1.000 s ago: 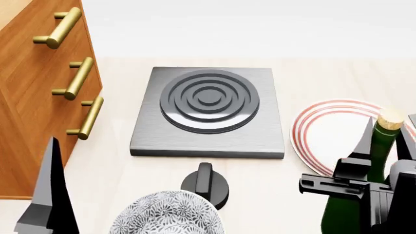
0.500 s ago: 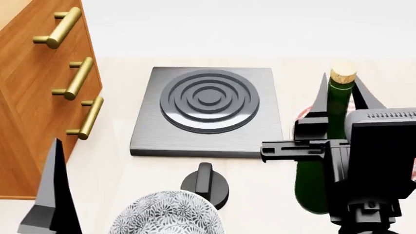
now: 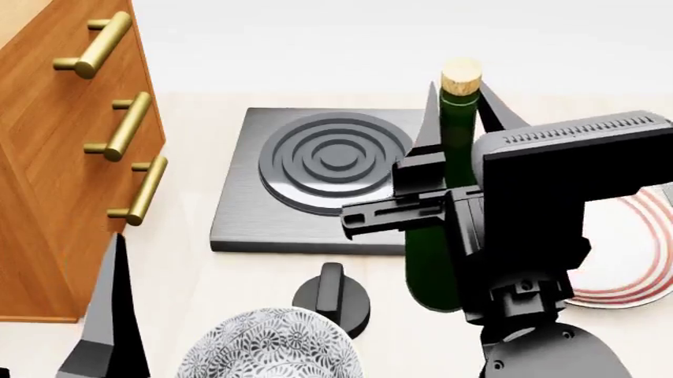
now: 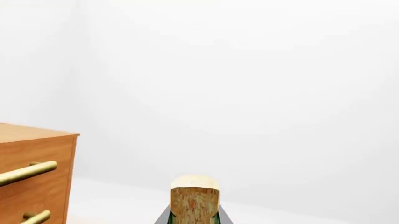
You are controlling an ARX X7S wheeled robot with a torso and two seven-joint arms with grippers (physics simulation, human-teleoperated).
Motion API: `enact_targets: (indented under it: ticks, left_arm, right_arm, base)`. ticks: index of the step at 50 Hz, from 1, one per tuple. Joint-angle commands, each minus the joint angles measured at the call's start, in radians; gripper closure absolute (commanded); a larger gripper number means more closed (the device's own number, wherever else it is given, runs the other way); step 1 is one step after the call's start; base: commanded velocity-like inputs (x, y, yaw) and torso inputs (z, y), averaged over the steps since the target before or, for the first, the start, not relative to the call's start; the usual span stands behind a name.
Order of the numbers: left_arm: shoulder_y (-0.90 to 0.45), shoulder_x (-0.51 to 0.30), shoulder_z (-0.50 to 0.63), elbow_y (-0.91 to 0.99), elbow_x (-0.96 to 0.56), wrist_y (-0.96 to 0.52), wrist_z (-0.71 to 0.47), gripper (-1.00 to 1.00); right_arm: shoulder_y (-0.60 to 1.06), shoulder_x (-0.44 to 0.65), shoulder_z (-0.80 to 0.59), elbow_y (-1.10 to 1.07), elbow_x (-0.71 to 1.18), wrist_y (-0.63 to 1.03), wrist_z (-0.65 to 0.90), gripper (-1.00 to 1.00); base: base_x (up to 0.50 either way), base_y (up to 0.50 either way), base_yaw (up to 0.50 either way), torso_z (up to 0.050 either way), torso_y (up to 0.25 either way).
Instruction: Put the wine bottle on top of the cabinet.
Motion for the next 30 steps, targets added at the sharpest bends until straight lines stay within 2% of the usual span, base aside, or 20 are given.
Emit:
enact_targets:
  ticks: [1,19,26,30]
  left_arm:
    - [-0.007,0.02,0.037,-0.014,0.011,0.003,0.018,-1.0]
    - [-0.03,0.048,0.125,-0.025,0.028,-0.013,0.086,-1.0]
    - [-0.065,0.094,0.165,-0.038,0.015,-0.055,0.108,-1.0]
    - [-0.081,0.152,0.23,-0.094,0.037,-0.06,0.15,-1.0]
  right_arm:
    - [0.027,-0.035,-0.004,0.007,0.015,-0.002,-0.023,1.0]
    - [0.025,-0.059,0.009,0.009,0.069,-0.016,-0.04,1.0]
    - [0.039,-0.056,0.006,0.002,0.075,-0.002,-0.034,1.0]
    - [0.041,-0.058,0.007,0.001,0.078,-0.005,-0.032,1.0]
  base:
    - [0.0,0.0,0.0,0.0,0.0]
    - [0.0,0.0,0.0,0.0,0.001]
    - [0.0,0.0,0.0,0.0,0.0]
    - [0.0,0.0,0.0,0.0,0.003]
